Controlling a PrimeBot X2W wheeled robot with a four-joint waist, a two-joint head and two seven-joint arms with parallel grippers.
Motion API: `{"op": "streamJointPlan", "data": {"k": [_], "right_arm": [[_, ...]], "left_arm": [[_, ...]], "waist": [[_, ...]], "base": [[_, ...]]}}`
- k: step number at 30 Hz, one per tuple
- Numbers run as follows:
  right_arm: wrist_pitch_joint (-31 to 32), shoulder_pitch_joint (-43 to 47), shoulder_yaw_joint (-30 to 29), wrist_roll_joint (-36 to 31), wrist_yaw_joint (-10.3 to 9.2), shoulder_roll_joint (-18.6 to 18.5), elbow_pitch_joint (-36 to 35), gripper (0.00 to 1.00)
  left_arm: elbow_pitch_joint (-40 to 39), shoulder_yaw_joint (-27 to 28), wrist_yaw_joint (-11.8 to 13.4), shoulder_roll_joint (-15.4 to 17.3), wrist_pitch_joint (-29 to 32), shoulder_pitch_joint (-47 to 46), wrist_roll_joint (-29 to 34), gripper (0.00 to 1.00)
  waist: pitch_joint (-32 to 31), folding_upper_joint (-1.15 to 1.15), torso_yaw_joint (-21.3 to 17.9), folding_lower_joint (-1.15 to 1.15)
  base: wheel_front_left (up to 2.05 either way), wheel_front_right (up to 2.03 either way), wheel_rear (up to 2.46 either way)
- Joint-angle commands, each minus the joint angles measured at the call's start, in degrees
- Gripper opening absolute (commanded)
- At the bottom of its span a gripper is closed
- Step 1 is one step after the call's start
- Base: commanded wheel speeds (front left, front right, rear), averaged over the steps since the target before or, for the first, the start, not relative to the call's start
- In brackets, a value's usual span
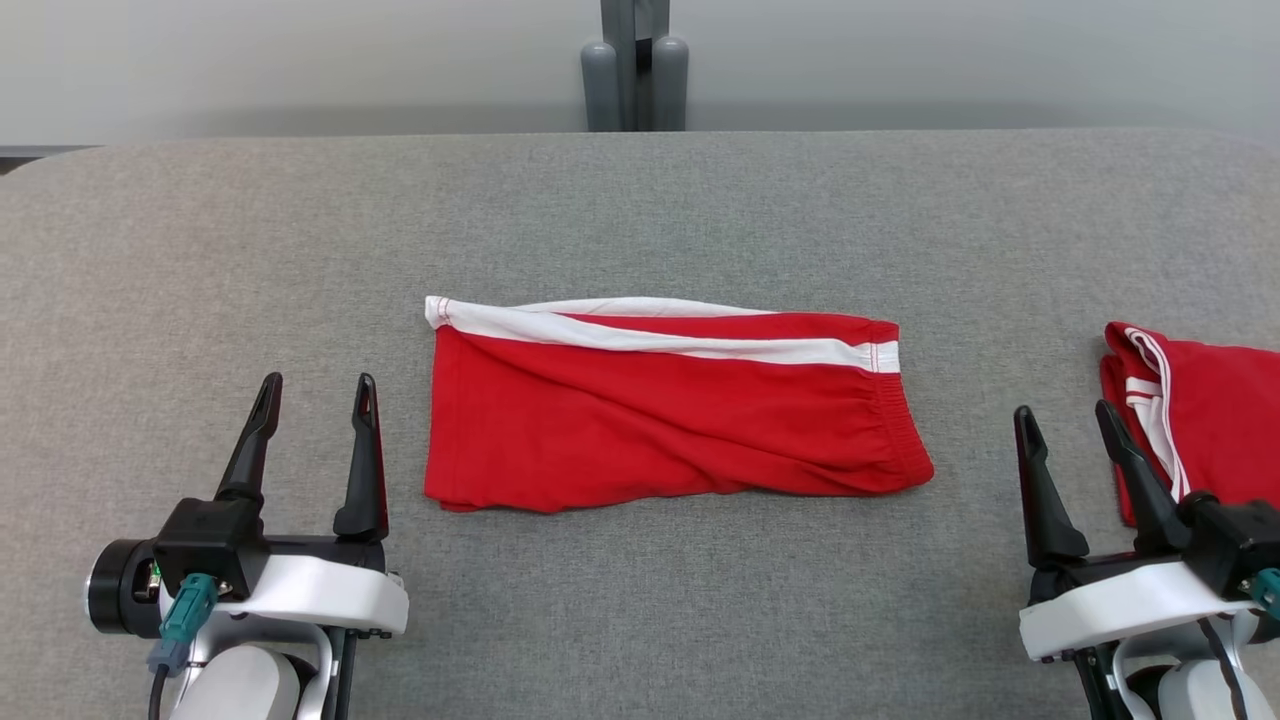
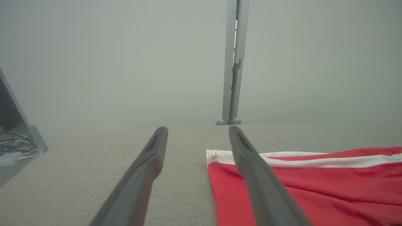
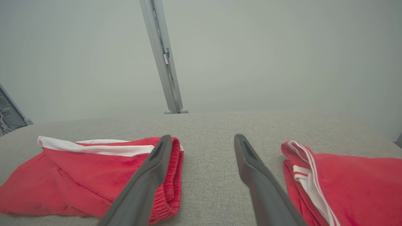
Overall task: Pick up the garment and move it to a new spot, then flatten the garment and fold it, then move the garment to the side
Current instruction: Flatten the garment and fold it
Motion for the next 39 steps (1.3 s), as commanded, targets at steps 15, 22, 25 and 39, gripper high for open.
{"op": "streamJointPlan", "data": {"k": [15,22,25,39], "right_arm": [[0.25,-5.49,3.62,0.93,0.01,-0.34,10.39,1.0],[-2.1,-10.18,3.32,2.88,0.01,-0.37,23.08,1.0],[-2.87,-12.25,3.36,4.23,0.01,-0.36,28.13,1.0],[-4.24,-20.18,9.35,15.12,0.01,-0.15,40.52,0.0]], "left_arm": [[1.48,-1.65,-1.73,-1.93,-0.3,-3.34,-0.27,1.0],[2.14,-1.85,-1.99,-2.51,-0.34,-4.46,0.49,1.0],[2.14,-1.79,-2.36,-2.59,-0.34,-4.64,0.56,1.0],[2.85,-2.78,-4.17,-2.05,-0.33,-6.92,2.83,1.0]], "waist": [[0.99,0.0,4.9,0.0],[1.9,0.0,6.12,0.0],[2.28,0.0,6.24,0.0],[3.54,0.0,5.57,0.0]], "base": [[0.0,0.0,0.0],[0.0,0.0,0.0],[0.0,0.0,0.0],[0.0,0.0,0.0]]}}
